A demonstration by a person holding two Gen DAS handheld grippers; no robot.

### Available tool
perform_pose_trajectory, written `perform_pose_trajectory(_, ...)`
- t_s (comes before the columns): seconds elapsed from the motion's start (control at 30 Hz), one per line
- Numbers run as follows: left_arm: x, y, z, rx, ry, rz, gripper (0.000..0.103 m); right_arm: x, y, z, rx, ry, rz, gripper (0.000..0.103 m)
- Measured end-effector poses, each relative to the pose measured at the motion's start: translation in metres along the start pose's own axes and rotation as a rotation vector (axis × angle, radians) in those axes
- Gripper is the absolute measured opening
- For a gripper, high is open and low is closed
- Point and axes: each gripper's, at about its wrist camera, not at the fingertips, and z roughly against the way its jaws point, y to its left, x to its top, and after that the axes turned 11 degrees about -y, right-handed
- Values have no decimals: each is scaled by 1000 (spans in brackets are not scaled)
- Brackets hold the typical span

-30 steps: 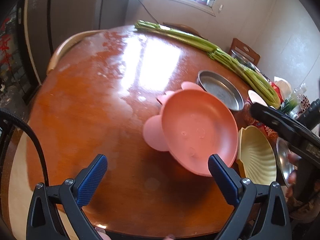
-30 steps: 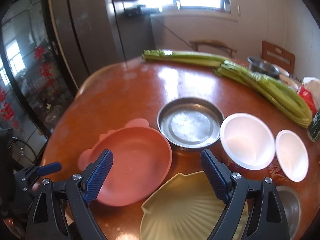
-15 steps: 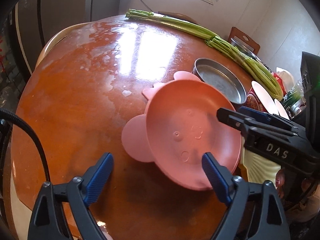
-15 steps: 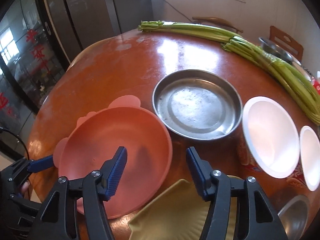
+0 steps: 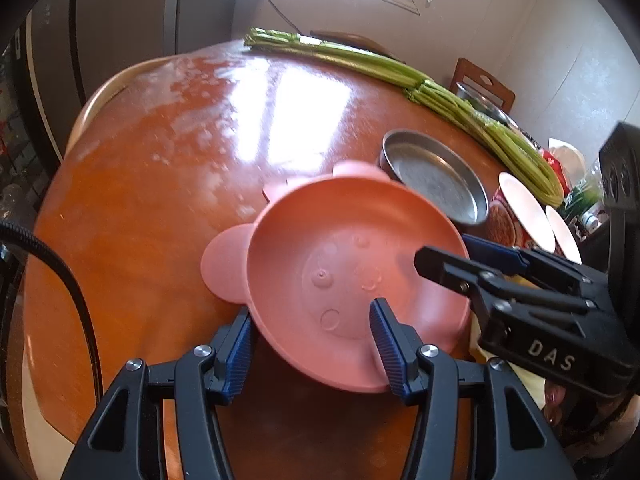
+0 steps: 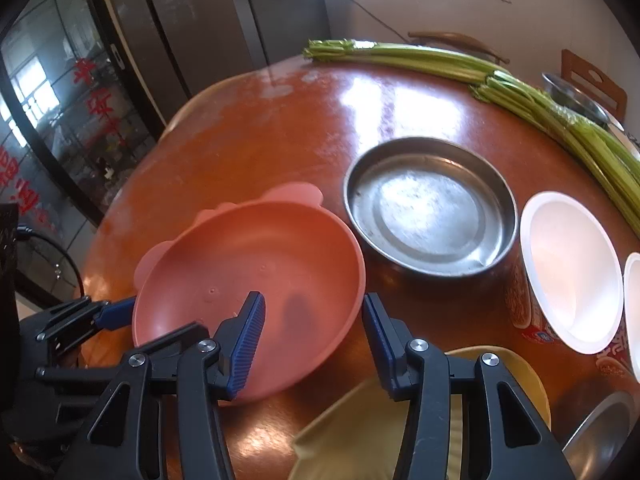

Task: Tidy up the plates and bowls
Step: 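Close the left gripper on the pink plate rim and lift it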

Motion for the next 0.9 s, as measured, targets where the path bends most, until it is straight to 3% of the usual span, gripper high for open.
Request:
perform_pose_trajectory(0.6,46,35,5,56,-129,-39,54,33,31,-14,38,-53,-30,52)
perform_pose_trajectory(0.9,47,46,-14,51,-104,-44,54,31,28,-35,31,-3,-69,52)
